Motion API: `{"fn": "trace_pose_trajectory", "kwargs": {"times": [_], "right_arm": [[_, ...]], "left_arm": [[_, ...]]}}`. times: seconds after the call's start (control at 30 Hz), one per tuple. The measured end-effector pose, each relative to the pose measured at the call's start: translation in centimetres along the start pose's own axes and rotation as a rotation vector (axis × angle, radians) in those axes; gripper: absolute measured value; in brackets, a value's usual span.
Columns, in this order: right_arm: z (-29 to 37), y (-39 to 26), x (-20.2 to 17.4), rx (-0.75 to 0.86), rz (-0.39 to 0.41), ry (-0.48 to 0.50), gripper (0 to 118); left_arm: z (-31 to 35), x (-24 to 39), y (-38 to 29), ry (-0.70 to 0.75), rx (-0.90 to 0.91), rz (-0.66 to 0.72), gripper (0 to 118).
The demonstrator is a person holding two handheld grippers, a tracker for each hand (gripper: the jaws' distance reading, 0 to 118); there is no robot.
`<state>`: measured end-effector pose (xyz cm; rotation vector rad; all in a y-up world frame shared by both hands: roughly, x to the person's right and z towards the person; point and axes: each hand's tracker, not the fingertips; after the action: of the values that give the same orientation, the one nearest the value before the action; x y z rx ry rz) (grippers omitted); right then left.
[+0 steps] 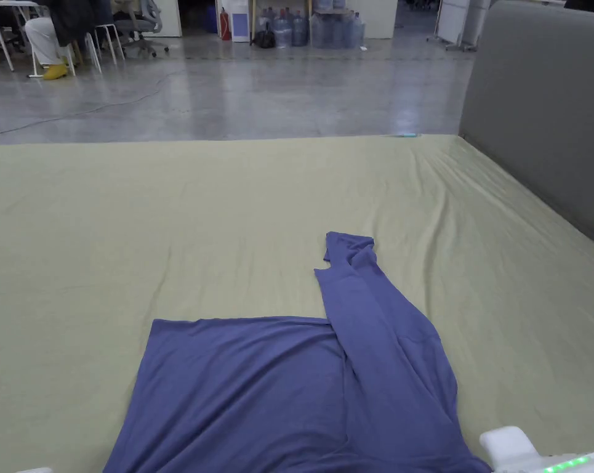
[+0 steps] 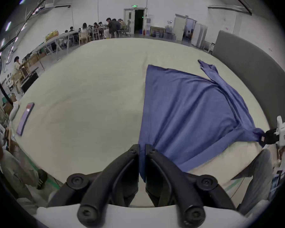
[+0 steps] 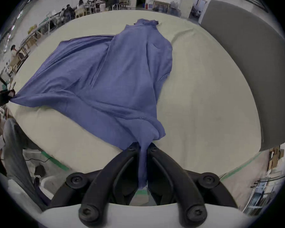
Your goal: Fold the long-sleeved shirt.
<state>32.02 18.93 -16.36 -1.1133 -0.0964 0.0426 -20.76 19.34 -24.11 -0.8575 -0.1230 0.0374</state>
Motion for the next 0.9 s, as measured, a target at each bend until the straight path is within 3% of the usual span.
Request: {"fn": "trace_pose_trajectory", "kwargs": {"times": [0.03, 0.07, 0.1, 0.13, 0.17, 0.23, 0.27, 0.3, 0.33, 0.37, 0.57, 0.73, 0.9], "right_arm": [[0.3, 0.2, 0.2, -0.002, -0.011, 0.008, 118], [0.5, 0.3, 0.5, -0.008, -0.018, 0.009, 118], [0.9, 0.2, 0.5, -0.014, -0.024, 0.004, 118], [2.5, 0.6, 1.1, 0.086, -0.023, 0.015, 118], [3.3, 1.0, 1.7, 0.090, -0.039, 0.003, 115], [3.9, 1.2, 1.7, 0.106, -0.095, -0.015, 115], [4.4, 1.4, 2.0, 0.133, -0.123, -0.008, 109], [4.6, 1.6, 2.2, 0.151, -0.141, 0.012, 96], [4.8, 1.9, 2.3, 0.159, -0.160, 0.035, 59], [4.4, 2.5, 2.4, 0.144, -0.177, 0.057, 2], [2.6, 3.8, 1.3, 0.129, -0.133, 0.051, 2], [1.4, 4.5, 1.2, 0.110, -0.150, 0.084, 2], [1.0, 6.0, 1.4, 0.106, -0.145, 0.080, 2]], "left_arm": [[0.3, 0.1, 0.0, -0.014, 0.024, 0.026, 76], [0.5, -0.1, 0.2, -0.016, 0.026, 0.035, 107], [0.5, -0.3, 0.6, -0.011, 0.014, 0.027, 117], [0.4, -0.5, 1.0, -0.010, -0.014, 0.029, 117], [1.1, -0.6, 1.4, -0.044, 0.066, 0.044, 118], [1.3, -1.1, 2.4, -0.048, 0.035, 0.059, 118], [1.2, -1.2, 3.1, -0.049, 0.038, 0.068, 114], [1.7, -0.7, 2.8, -0.055, 0.051, 0.067, 98], [1.8, -0.6, 3.1, -0.061, 0.068, 0.057, 60], [1.5, -0.2, 3.6, -0.044, 0.081, 0.038, 0], [1.2, 2.8, 7.4, -0.098, 0.071, 0.017, 0], [-0.9, 5.1, 13.6, -0.102, 0.105, -0.055, 0], [-3.1, 6.8, 18.4, -0.102, 0.141, -0.034, 0]]}}
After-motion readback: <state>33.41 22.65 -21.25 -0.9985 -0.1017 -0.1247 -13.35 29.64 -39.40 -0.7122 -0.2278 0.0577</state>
